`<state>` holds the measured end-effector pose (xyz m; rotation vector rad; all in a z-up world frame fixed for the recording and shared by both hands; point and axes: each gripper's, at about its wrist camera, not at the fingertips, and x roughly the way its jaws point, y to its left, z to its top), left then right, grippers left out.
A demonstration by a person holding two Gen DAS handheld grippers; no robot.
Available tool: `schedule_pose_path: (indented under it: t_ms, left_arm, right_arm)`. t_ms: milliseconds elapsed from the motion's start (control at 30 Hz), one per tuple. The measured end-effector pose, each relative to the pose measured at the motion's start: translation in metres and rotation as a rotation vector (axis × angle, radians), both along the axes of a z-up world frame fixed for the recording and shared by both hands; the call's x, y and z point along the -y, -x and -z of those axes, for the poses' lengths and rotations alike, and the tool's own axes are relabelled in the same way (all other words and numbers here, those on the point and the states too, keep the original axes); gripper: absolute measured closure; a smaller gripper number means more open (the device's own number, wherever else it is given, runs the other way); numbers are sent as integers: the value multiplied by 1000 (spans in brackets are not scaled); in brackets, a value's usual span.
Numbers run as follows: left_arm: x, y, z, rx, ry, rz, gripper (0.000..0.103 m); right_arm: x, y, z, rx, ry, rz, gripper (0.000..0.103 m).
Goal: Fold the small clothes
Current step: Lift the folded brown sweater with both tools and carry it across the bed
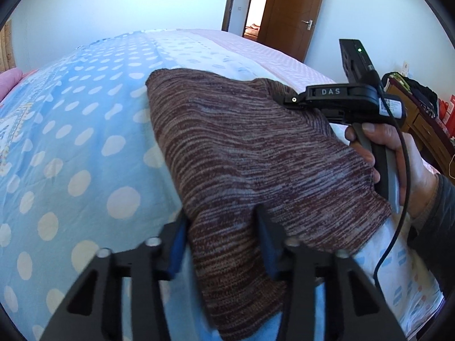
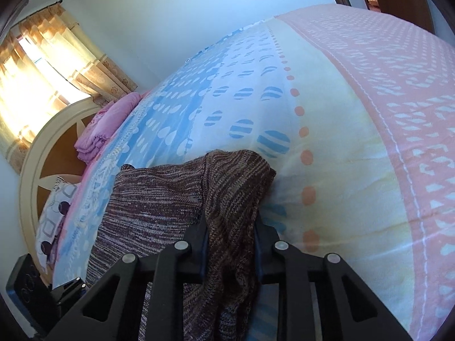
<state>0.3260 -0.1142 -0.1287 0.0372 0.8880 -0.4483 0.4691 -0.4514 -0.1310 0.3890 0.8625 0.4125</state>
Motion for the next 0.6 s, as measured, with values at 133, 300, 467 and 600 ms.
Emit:
schedule_pose_path:
  t_ms: [133, 300, 467, 600]
  left_arm:
    - [0, 7, -8, 0, -18, -5, 79]
    - [-7, 18, -24, 14, -7, -9, 87]
    - [-14, 35, -43, 42, 2, 0, 90]
    - [-19, 50, -53, 47, 2, 2, 90]
  right_arm:
    - [-6, 11, -12, 15, 13, 24, 82]
    - [-12, 24, -32, 50, 13, 24, 82]
    - [-24, 40, -54, 85, 13, 10, 82]
    - [-39, 49, -61, 85, 19, -17, 82]
